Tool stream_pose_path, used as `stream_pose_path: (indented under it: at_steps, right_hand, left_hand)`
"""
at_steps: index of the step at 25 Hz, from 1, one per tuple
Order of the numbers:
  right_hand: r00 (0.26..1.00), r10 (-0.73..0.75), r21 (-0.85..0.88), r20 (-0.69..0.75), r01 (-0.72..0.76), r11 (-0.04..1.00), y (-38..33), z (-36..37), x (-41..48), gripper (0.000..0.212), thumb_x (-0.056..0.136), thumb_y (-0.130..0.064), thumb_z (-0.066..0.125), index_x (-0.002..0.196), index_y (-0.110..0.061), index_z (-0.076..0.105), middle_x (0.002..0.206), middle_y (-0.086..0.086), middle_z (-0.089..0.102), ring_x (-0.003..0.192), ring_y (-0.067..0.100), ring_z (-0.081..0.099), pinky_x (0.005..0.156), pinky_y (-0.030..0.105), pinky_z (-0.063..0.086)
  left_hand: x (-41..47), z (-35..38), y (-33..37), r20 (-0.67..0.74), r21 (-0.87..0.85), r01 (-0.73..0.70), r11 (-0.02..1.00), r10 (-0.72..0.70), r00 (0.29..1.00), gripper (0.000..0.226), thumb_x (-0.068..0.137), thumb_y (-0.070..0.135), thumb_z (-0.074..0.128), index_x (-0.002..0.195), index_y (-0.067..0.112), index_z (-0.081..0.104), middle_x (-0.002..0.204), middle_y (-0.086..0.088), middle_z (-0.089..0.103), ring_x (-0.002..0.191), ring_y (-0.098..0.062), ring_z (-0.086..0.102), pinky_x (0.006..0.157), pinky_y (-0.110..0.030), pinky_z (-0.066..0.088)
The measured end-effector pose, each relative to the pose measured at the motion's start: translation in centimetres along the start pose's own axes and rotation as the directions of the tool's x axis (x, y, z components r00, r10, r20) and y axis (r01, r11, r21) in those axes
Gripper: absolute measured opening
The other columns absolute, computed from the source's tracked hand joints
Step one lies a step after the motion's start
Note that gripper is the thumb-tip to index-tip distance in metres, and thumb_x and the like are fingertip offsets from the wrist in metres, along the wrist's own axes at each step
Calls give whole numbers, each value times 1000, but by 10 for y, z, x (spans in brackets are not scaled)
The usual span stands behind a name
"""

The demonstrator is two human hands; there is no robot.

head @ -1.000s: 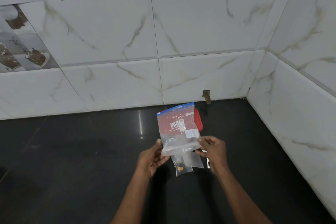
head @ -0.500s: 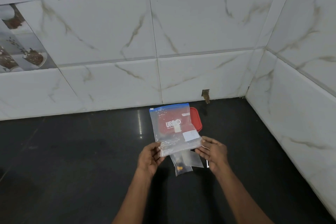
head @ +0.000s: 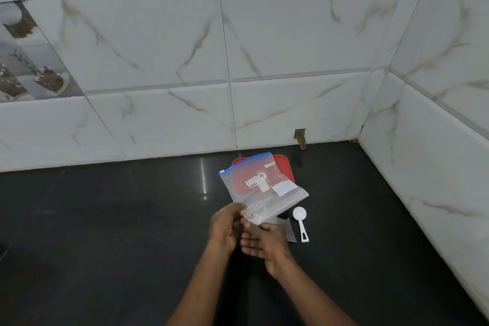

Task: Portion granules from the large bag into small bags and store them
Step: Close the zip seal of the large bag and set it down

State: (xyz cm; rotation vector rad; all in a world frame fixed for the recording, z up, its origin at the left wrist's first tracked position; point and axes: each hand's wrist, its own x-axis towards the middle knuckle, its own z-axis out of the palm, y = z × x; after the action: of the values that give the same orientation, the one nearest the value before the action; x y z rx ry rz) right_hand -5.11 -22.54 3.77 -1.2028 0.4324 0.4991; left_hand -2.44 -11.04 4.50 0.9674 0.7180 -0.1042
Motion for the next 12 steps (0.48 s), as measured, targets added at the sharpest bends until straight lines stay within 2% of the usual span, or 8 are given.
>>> stream_pose_path:
  at_steps: [3, 5, 7, 9, 10, 12]
  right_hand:
    - [999, 6, -61, 33, -4, 998, 0, -2, -2, 19, 87, -13, 72, 92, 5, 69, 72, 17, 71, 59, 23, 69, 56, 32, 58]
    - [997, 17, -131, 73, -7, 991, 0, -5, -6, 25, 87, -14, 72, 96, 8, 68, 74, 17, 72, 58, 21, 67, 56, 31, 57]
    - [991, 44, -165, 130, -22, 986, -3, -9, -10, 29, 86, -16, 73, 100, 9, 68, 78, 18, 73, 60, 20, 67, 59, 31, 57]
    - [983, 74, -134, 168, -51, 990, -6, -14, -11, 34, 85, -22, 75, 104, 6, 68, 89, 21, 74, 70, 26, 72, 67, 35, 60]
    - [988, 59, -94, 145, -46, 995, -8, -18, -11, 38, 85, -28, 75, 105, 4, 67, 93, 22, 74, 78, 31, 73, 72, 40, 61]
    - [999, -45, 18, -31, 46, 999, -12, -28, -3, 43, 87, -41, 70, 104, -2, 67, 94, 22, 74, 85, 37, 73, 77, 50, 60]
  left_hand:
    - [0, 4, 7, -37, 9, -32, 999, 32, 999, 5, 92, -1, 67, 95, -4, 69, 79, -20, 73, 54, -24, 70, 48, -30, 59]
    - [4, 4, 11, -71, 43, -36, 998, 39, 997, 8, 93, 1, 64, 99, -2, 69, 86, -21, 73, 63, -28, 70, 54, -33, 60]
    - [6, 4, 12, -90, 47, -17, 999, 21, 996, 10, 94, 0, 63, 101, -2, 68, 88, -20, 72, 69, -31, 69, 56, -35, 60]
    - [5, 4, 11, -98, 44, -4, 999, 8, 995, 7, 96, -2, 58, 97, -1, 66, 86, -19, 71, 70, -30, 68, 53, -34, 59]
    - [4, 5, 11, -98, 58, -4, 998, 9, 995, 9, 97, -3, 56, 94, 0, 64, 86, -18, 71, 71, -30, 68, 52, -33, 59]
    - [5, 2, 11, -100, 95, -6, 995, 16, 995, 12, 98, -4, 55, 90, 2, 62, 91, -20, 72, 75, -30, 70, 53, -35, 59]
